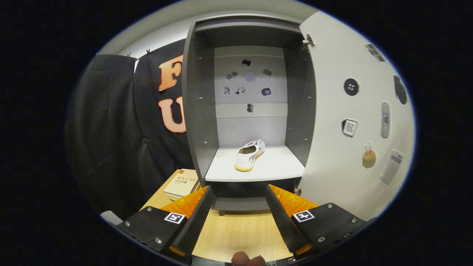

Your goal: Open the shoe cabinet door, grab the shoes and put them into the shoe cabinet, then close the shoe cabinet door.

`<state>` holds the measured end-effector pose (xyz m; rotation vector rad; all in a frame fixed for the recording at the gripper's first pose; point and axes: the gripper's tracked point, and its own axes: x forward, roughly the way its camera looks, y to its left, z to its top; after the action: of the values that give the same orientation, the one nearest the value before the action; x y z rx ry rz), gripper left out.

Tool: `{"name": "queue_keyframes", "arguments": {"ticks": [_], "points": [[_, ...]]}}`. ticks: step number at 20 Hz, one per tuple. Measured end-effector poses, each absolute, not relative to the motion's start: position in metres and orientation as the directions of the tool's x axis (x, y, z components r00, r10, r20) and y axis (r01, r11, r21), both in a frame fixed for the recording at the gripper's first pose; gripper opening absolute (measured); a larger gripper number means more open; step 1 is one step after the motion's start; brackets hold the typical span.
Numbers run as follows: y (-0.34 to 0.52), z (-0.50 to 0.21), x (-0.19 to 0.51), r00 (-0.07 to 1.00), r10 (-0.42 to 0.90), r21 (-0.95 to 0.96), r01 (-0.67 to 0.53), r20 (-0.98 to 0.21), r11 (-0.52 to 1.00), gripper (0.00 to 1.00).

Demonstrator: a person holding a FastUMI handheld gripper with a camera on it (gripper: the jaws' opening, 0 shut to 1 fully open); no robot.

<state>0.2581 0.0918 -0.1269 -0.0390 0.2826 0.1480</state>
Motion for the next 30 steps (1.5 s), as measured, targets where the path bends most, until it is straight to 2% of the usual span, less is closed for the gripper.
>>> {"name": "queue_keyframes", "arguments": {"ticks": [7, 18, 30], "points": [[0.047, -0.083, 0.18, 0.973, 0.109, 0.008, -0.109, -0.204, 0.994, 0.91], [-0.043, -0.061, 0.128, 0.987, 0.037, 0.037, -0.032, -0.156, 0.999, 0.9], [-0.16, -0.032, 0.117, 0.987, 0.125, 0.098, -0.115, -0.1, 0.989, 0.91]]}}
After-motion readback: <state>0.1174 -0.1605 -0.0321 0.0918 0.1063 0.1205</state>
